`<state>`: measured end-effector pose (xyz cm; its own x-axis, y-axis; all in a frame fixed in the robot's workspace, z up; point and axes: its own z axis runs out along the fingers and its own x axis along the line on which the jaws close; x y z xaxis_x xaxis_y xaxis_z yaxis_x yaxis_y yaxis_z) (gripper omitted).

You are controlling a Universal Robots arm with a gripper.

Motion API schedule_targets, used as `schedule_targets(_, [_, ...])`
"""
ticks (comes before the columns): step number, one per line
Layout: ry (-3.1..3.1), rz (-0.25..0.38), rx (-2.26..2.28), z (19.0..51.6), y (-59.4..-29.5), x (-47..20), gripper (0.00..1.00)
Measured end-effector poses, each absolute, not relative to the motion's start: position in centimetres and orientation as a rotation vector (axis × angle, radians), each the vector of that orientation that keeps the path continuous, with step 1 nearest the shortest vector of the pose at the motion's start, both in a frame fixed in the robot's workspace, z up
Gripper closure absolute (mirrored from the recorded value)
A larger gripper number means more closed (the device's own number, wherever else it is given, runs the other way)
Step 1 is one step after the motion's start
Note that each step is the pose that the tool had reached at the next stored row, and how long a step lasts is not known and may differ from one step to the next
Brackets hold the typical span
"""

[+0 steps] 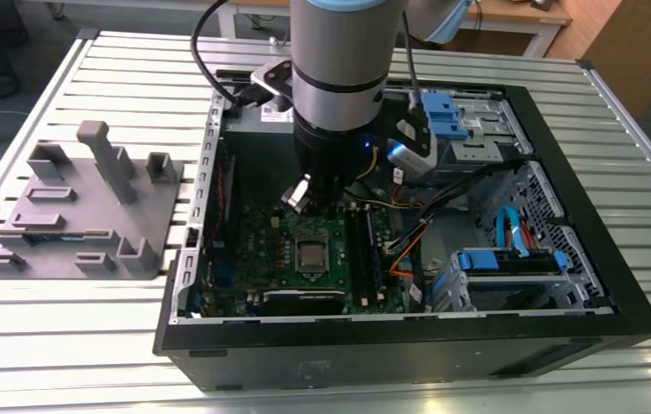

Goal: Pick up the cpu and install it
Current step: 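Install the first cpu locking lever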

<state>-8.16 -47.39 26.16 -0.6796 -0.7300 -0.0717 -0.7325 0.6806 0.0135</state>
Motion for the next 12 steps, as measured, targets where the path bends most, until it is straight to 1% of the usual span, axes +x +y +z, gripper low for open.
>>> schedule_targets(12, [2.822, 0.071, -1.229, 26.55, -46.99, -8.01, 0.89])
